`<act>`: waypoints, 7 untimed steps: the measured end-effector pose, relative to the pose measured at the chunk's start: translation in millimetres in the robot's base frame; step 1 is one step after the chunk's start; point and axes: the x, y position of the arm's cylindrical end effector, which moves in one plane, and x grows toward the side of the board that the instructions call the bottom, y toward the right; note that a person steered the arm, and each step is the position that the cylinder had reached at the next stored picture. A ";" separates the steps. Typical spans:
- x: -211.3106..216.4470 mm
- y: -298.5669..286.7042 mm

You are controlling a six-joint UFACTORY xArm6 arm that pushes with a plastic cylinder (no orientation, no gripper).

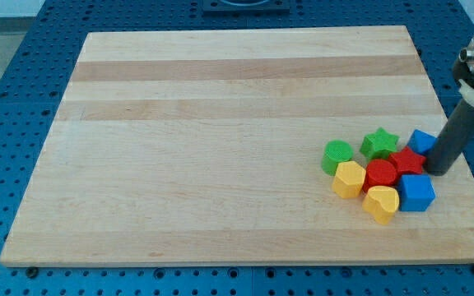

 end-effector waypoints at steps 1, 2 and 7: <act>-14.7 0.0; -31.4 -2.7; -126.1 -76.5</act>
